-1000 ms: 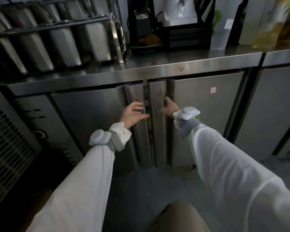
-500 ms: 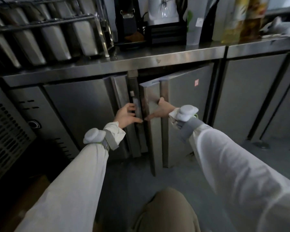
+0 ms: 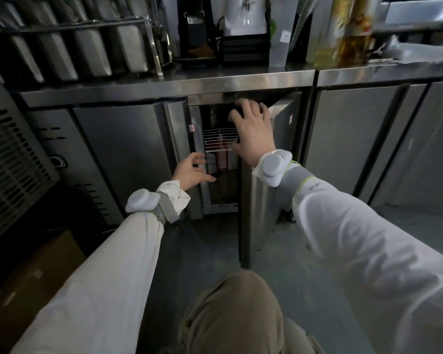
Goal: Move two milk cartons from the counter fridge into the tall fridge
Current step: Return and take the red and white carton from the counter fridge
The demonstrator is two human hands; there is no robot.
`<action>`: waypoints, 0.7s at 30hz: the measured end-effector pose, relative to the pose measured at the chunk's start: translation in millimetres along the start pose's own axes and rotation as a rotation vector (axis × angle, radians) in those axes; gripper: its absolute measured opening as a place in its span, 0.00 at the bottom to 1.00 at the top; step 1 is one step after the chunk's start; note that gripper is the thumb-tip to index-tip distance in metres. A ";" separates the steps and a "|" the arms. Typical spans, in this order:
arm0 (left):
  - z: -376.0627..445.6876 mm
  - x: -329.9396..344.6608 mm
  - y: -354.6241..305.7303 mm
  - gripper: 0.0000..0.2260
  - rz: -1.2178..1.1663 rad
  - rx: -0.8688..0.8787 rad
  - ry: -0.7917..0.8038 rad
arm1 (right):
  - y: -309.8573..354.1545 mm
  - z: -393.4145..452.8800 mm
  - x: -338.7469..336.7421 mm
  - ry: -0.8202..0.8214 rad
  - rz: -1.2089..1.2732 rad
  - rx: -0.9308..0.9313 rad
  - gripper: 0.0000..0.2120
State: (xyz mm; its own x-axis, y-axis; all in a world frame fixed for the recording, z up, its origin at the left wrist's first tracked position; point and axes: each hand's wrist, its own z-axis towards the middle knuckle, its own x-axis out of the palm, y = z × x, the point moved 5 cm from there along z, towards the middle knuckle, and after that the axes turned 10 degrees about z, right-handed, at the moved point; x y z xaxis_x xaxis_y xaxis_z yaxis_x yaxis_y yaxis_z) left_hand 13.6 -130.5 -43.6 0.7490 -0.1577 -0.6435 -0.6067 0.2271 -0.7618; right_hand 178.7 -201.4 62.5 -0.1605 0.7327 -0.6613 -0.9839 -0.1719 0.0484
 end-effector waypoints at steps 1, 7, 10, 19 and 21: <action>-4.1 1.8 -2.2 0.36 0.007 -0.007 0.001 | 4.9 -1.4 -2.0 0.098 -0.079 -0.061 0.18; -27.2 16.0 -19.1 0.35 0.031 -0.050 0.047 | 9.1 -27.1 -1.8 0.455 -0.277 -0.086 0.13; -35.9 25.0 -23.9 0.37 0.009 -0.038 0.045 | -4.6 -46.5 12.3 0.455 0.017 0.110 0.14; -7.2 57.6 -14.7 0.33 -0.064 0.006 0.036 | -64.6 -87.6 68.4 0.421 0.815 0.785 0.32; 6.8 64.0 -11.6 0.35 -0.077 0.009 0.060 | -79.1 -92.4 82.6 0.445 0.852 0.875 0.34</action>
State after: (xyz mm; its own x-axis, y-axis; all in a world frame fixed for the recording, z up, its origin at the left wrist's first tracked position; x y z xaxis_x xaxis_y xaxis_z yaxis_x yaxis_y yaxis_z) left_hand 70.4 -136.7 -75.4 0.7758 -0.2326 -0.5865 -0.5451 0.2210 -0.8087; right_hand 250.5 -188.1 -65.1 -0.8833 0.2968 -0.3629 -0.3372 0.1354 0.9316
